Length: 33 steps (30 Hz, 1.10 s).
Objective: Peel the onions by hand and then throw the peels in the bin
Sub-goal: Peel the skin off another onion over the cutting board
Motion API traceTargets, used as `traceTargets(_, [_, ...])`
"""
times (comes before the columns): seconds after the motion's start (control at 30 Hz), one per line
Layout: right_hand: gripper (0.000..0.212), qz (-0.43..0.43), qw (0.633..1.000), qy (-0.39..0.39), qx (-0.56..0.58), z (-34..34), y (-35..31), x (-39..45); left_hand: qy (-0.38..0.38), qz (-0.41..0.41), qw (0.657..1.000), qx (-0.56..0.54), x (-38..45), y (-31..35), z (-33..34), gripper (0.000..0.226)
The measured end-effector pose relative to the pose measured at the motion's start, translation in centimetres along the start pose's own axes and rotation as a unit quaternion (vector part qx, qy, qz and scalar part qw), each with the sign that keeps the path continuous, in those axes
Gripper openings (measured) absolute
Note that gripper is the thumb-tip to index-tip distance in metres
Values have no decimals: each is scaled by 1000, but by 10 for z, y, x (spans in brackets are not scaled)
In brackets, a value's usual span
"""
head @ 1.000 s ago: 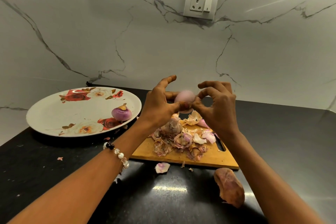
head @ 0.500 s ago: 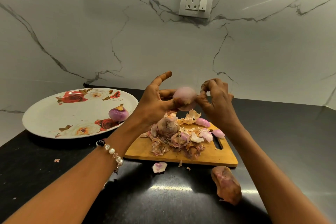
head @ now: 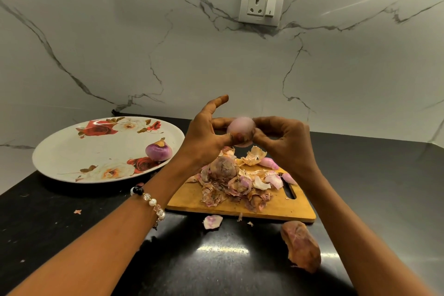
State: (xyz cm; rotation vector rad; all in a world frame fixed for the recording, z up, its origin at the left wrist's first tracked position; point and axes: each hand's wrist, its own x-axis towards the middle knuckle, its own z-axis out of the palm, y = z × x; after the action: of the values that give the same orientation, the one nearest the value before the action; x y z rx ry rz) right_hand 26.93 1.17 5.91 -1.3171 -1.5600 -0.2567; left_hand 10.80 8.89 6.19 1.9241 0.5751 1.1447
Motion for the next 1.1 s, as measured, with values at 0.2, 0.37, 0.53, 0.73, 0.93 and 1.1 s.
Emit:
traceTargets(0.2, [22, 19, 999, 8, 27, -5, 1, 1, -7, 1, 1000, 11, -2, 3, 1, 93])
traceTargets(0.37, [24, 20, 999, -5, 35, -4, 2, 0, -5, -3, 1000, 18, -3, 3, 0, 93])
traceTargets(0.53, [19, 22, 999, 3, 38, -5, 3, 1, 4, -2, 1000, 31, -4, 3, 3, 94])
traceTargets(0.73, [22, 19, 999, -18, 41, -6, 5, 1, 5, -9, 1000, 30, -4, 3, 3, 93])
traceTargets(0.93, [20, 13, 999, -5, 36, -4, 5, 2, 9, -8, 1000, 24, -2, 0, 4, 92])
traceTargets(1.1, [16, 7, 1000, 0, 23, -2, 7, 1, -2, -16, 1000, -14, -2, -3, 4, 90])
